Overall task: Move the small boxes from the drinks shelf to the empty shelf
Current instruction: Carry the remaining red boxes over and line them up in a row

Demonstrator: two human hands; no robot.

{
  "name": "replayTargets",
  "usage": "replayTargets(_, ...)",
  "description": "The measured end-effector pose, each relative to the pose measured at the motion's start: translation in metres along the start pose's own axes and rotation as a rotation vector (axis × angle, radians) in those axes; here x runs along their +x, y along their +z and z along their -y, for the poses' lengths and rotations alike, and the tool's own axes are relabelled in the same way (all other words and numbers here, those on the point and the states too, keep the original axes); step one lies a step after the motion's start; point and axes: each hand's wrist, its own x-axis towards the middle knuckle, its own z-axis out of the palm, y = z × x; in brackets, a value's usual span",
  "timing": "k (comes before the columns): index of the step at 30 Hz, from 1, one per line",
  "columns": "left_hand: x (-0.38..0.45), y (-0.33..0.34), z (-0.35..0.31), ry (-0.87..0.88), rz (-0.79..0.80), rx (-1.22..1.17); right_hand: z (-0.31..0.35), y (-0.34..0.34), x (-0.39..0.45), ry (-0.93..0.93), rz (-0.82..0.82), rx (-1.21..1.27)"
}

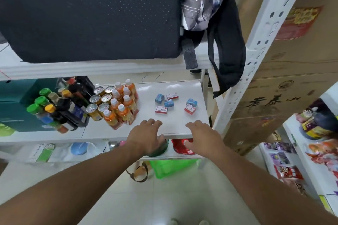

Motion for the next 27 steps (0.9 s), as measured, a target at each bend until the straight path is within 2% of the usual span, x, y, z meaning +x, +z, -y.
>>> replayTargets(6,0.012,0.011,-0.009,-0.068,0.040,0.034,-0.020,0.016,0.011,-0.032,0.042,0.043)
replayTargets(14,0.033,0.014,-0.013,-0.107,-0.051,-0.034,-0.022,0.022,0.028,-0.052,0.076,0.019)
replayTargets(22,0.062,0.023,0.026,-0.031,-0.049,-0.066,0.004,0.014,0.065,-0.019,0.045,-0.034)
replayTargets(27,0.084,0.033,0.062,0.029,-0.114,-0.168,0.029,0.025,0.085,0.051,0.064,-0.020)
